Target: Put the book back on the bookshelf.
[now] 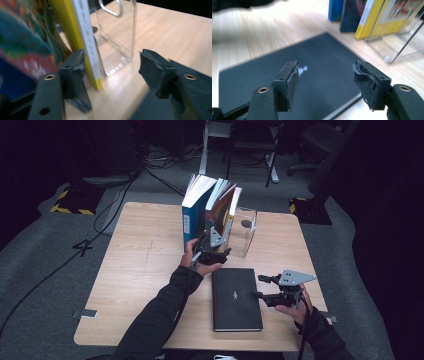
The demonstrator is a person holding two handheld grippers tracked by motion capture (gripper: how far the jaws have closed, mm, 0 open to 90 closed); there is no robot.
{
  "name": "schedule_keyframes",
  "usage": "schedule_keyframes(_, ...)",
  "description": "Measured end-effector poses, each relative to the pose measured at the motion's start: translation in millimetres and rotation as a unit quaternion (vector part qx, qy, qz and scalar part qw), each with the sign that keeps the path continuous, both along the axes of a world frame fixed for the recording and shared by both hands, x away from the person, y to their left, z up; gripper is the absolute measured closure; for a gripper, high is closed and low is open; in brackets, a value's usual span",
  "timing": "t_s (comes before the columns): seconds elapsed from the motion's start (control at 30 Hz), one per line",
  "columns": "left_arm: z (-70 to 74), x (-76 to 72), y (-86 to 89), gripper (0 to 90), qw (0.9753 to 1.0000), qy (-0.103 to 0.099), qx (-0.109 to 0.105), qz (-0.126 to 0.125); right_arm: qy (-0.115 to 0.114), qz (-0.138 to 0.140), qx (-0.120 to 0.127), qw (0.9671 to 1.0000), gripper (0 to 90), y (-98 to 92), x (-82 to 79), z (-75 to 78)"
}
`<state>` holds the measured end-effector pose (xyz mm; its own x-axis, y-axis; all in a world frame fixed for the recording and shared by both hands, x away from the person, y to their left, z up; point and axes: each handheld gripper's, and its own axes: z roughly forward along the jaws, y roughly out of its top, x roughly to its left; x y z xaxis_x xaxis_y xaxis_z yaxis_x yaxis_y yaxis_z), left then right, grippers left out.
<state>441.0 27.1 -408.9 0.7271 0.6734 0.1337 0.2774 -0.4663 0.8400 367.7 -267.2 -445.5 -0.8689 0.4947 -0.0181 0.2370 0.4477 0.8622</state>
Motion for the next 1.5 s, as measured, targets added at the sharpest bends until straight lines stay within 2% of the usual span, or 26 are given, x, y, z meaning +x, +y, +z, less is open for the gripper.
schedule_keyframes(0.03, 0.0, 0.0, 0.0, 33.9, 1.0, 0.0, 0.0, 0.0, 0.003, -0.001, -0.011, 0.9999, 36.0, 0.6, -0.1, -1.4)
schedule_keyframes(0.07, -1.9, -10.4, 9.5, 32.5, 0.9998, 0.006, 0.005, -0.016, 0.006, -0.001, -0.021, 0.9998, 35.6, 0.5, -0.1, -2.4)
schedule_keyframes(0.1, -1.9, -10.4, 9.5, 31.9, 0.9998, 0.006, 0.005, -0.016, 0.008, -0.003, -0.027, 0.9996, 35.6, 0.0, -0.4, -3.4)
schedule_keyframes(0.13, -3.8, -22.1, 18.9, 31.3, 0.9995, 0.013, 0.012, -0.026, 0.011, -0.005, -0.03, 0.9995, 35.6, -1.1, -0.7, -4.0)
schedule_keyframes(0.2, -5.3, -27.8, 23.9, 30.7, 0.9992, 0.021, 0.009, -0.033, 0.016, -0.007, -0.031, 0.9994, 35.6, -2.5, -0.9, -4.6)
schedule_keyframes(0.27, -9.5, -40.9, 33.3, 29.7, 0.9989, 0.027, 0.013, -0.037, 0.033, -0.008, -0.028, 0.999, 35.6, -5.6, -2.0, -6.3)
schedule_keyframes(0.33, -15.3, -55.0, 43.0, 27.8, 0.9975, 0.046, 0.019, -0.051, 0.039, -0.009, -0.032, 0.9987, 35.2, -8.6, -4.7, -8.1)
schedule_keyframes(0.4, -22.1, -68.7, 51.6, 27.2, 0.9967, 0.054, 0.022, -0.057, 0.042, -0.004, -0.044, 0.9981, 34.8, -11.5, -8.3, -10.4)
schedule_keyframes(0.47, -31.2, -81.2, 59.5, 26.9, 0.9955, 0.062, 0.023, -0.068, 0.041, -0.004, -0.05, 0.9979, 34.5, -13.5, -10.6, -11.3)
schedule_keyframes(0.53, -43.4, -93.6, 66.2, 26.8, 0.994, 0.072, 0.038, -0.073, 0.043, -0.004, -0.053, 0.9976, 34.1, -16.1, -12.6, -12.3)
schedule_keyframes(0.6, -56.4, -105.4, 70.4, 26.6, 0.9922, 0.086, 0.049, -0.076, 0.046, -0.005, -0.067, 0.9967, 34.1, -18.7, -14.6, -14.8)
schedule_keyframes(0.63, -62.7, -111.2, 71.2, 26.5, 0.9903, 0.099, 0.055, -0.081, 0.047, -0.006, -0.072, 0.9963, 34.0, -19.8, -15.7, -15.6)
schedule_keyframes(0.67, -66.9, -116.0, 71.7, 25.7, 0.9892, 0.101, 0.061, -0.086, 0.048, -0.006, -0.074, 0.9961, 33.9, -21.4, -17.0, -16.7)
schedule_keyframes(0.73, -74.4, -123.9, 71.7, 25.8, 0.9879, 0.111, 0.059, -0.09, 0.046, -0.014, -0.086, 0.9951, 34.0, -23.5, -17.7, -17.6)
schedule_keyframes(0.77, -77.4, -126.6, 70.7, 25.7, 0.9864, 0.12, 0.058, -0.096, 0.046, -0.021, -0.09, 0.9947, 34.0, -24.7, -17.7, -17.8)
schedule_keyframes(0.87, -81.7, -135.7, 65.6, 24.4, 0.9842, 0.119, 0.06, -0.117, 0.051, -0.027, -0.083, 0.9948, 34.4, -29.3, -16.1, -17.6)
schedule_keyframes(0.9, -81.7, -135.7, 65.6, 23.8, 0.9842, 0.119, 0.06, -0.117, 0.051, -0.027, -0.083, 0.9948, 34.4, -29.3, -16.1, -17.6)
schedule_keyframes(1.0, -84.4, -142.6, 60.0, 21.6, 0.9797, 0.133, 0.064, -0.136, 0.051, -0.03, -0.091, 0.994, 35.0, -29.2, -14.0, -20.7)
schedule_keyframes(1.07, -86.8, -146.4, 57.8, 21.1, 0.9769, 0.143, 0.06, -0.147, 0.053, -0.021, -0.104, 0.9929, 34.8, -27.9, -14.1, -24.4)
schedule_keyframes(1.13, -88.6, -150.3, 54.0, 20.7, 0.9763, 0.139, 0.065, -0.153, 0.055, -0.016, -0.111, 0.9922, 34.6, -27.0, -13.5, -27.6)
schedule_keyframes(1.27, -92.6, -152.6, 42.5, 20.7, 0.9732, 0.142, 0.06, -0.17, 0.065, -0.007, -0.119, 0.9907, 34.3, -26.2, -11.8, -32.1)
schedule_keyframes(1.37, -94.5, -152.8, 37.5, 20.4, 0.9742, 0.137, 0.059, -0.169, 0.065, -0.006, -0.124, 0.9901, 34.3, -24.8, -12.1, -32.2)
schedule_keyframes(1.5, -95.0, -149.1, 31.8, 20.8, 0.9767, 0.136, 0.053, -0.157, 0.061, 0.0, -0.127, 0.99, 34.3, -23.2, -13.2, -31.9)
